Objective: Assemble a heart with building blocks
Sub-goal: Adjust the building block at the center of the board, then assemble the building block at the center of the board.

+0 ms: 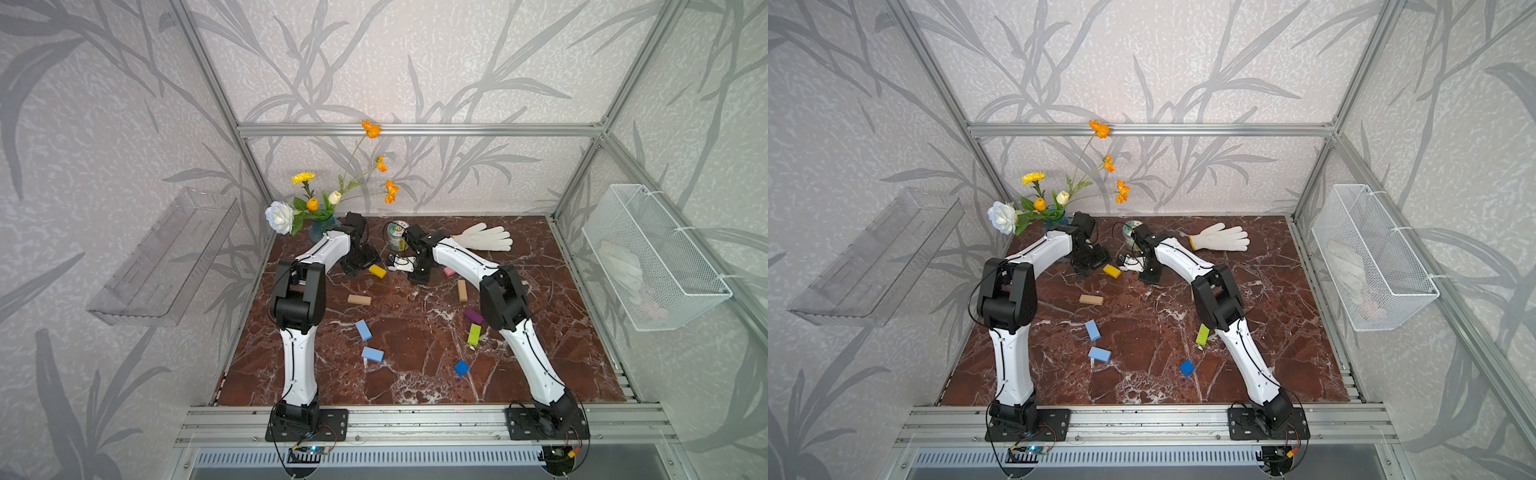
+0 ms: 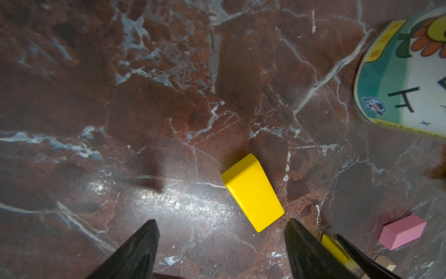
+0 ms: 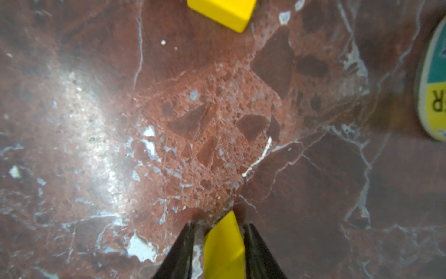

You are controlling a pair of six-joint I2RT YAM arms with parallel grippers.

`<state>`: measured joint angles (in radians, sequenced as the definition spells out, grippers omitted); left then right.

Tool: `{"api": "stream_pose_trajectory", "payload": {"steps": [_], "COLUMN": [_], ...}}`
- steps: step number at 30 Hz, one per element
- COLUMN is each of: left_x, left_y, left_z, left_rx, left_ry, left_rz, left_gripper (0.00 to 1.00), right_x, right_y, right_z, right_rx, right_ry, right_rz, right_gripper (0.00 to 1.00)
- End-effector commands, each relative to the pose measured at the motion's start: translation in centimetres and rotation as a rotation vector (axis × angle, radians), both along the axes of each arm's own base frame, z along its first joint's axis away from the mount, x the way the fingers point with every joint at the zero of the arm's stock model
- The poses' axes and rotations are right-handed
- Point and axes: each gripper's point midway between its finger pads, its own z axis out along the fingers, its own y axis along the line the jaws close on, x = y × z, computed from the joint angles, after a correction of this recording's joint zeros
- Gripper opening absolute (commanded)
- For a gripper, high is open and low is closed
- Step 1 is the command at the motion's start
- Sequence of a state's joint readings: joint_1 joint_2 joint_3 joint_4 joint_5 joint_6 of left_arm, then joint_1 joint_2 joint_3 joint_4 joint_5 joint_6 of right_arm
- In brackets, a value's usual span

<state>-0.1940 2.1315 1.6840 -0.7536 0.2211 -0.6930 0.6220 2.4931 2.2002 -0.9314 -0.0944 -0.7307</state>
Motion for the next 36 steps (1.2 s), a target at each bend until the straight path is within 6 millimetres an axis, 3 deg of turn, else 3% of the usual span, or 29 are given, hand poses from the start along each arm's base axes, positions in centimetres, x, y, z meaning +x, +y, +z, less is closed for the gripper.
{"api": "stream_pose_trajectory", "payload": {"steps": [1,3,5,6,11,14,16,18,19,21,22,23,25,26,28,30,36], "left_x": [-0.1,-0.1,-0.1,-0.1,0.1,0.1,0.0,-0.2,-0.3,-0.4,-0.4,-0.4,-0.2,-0.2,-0.1,-0.2,-0.1], "left_y": [0.2,0.2,0.2,0.2,0.3,0.2,0.2,0.1,-0.2,-1.1,-1.7,-2.1,-2.7,-2.7,-2.7,-2.8,-2.6], "left_z": [1.6,1.7,1.9,1.9,2.1,2.3,2.3,2.0,1.8,1.6,1.6,1.5,1.1,0.9,0.5,0.1,-0.7], "left_rx": [-0.012,-0.011,-0.013,-0.011,-0.011,-0.012,-0.008,-0.002,-0.003,-0.001,0.004,0.004,-0.02,-0.028,-0.026,-0.011,0.018], "left_ry": [-0.027,-0.027,-0.032,-0.034,-0.04,-0.042,-0.038,-0.023,-0.009,0.015,0.025,0.031,0.046,0.056,0.082,0.117,0.167], "left_rz": [0.012,0.011,0.01,0.011,0.013,0.008,-0.002,-0.012,-0.02,-0.043,-0.052,-0.046,0.003,0.028,0.073,0.09,0.167], "left_gripper": [0.83,0.83,0.84,0.84,0.85,0.85,0.85,0.85,0.85,0.85,0.85,0.84,0.83,0.82,0.8,0.79,0.79], "right_x": [-0.9,-0.7,-0.5,-0.3,0.6,2.3,4.3,4.9,4.8,5.1,5.8,6.0,5.1,4.8,3.9,3.4,3.4], "right_y": [0.1,0.5,1.2,1.6,3.1,2.7,0.2,-3.0,-3.8,-6.7,-9.3,-11.4,-14.1,-14.8,-16.1,-17.1,-16.9], "right_z": [-0.5,0.5,2.2,3.4,11.1,18.4,23.8,26.2,26.7,25.9,24.9,23.6,20.3,18.7,16.4,15.7,13.7], "right_rx": [-0.005,0.016,0.051,0.076,0.198,0.291,0.352,0.391,0.433,0.459,0.447,0.435,0.449,0.46,0.412,0.339,0.359], "right_ry": [0.039,0.02,-0.005,-0.02,-0.134,-0.282,-0.42,-0.451,-0.388,-0.234,-0.154,-0.064,0.25,0.397,0.536,0.491,0.545], "right_rz": [0.016,0.016,0.011,0.006,-0.032,-0.169,-0.431,-0.665,-0.7,-0.851,-0.987,-1.096,-1.259,-1.309,-1.385,-1.401,-1.47], "right_gripper": [0.46,0.64,0.96,0.99,0.99,0.99,0.99,0.99,0.99,0.99,0.92,0.76,0.27,0.2,0.16,0.2,0.3]}}
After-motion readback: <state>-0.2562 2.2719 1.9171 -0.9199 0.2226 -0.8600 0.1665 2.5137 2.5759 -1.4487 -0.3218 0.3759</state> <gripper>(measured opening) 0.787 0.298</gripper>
